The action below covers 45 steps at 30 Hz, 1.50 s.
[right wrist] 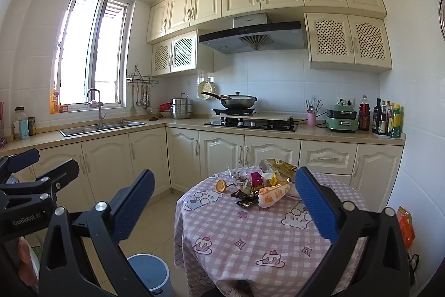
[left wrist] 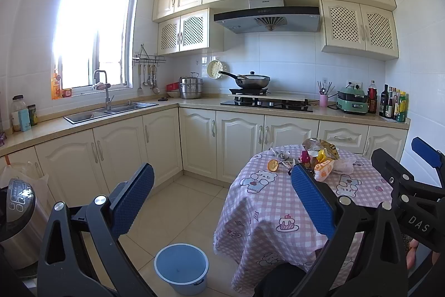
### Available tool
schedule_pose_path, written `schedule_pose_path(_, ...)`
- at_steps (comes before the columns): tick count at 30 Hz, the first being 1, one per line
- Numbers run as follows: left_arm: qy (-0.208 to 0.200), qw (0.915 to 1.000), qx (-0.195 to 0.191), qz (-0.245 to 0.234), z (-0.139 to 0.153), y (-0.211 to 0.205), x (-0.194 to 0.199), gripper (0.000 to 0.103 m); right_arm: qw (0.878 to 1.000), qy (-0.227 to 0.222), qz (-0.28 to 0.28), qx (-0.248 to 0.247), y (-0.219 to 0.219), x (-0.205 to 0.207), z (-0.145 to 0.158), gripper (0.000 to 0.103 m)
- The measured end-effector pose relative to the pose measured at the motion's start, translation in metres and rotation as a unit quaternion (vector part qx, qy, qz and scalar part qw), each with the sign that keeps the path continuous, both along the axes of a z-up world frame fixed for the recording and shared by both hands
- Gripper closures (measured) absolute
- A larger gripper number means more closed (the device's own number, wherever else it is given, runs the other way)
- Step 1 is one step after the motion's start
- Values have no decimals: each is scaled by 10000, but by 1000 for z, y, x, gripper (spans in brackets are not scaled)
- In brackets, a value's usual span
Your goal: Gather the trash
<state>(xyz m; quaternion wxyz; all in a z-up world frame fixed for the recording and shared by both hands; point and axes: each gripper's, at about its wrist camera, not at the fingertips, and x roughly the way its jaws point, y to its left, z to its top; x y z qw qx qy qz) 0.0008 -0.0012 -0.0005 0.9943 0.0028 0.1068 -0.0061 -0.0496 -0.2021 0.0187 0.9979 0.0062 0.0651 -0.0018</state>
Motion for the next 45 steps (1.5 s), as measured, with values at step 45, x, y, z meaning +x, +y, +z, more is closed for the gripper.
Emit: schedule_pose_path(45,117,9999,-21,-5,-8,0,4,7,9999,161,38,-40,6,4,-7,4)
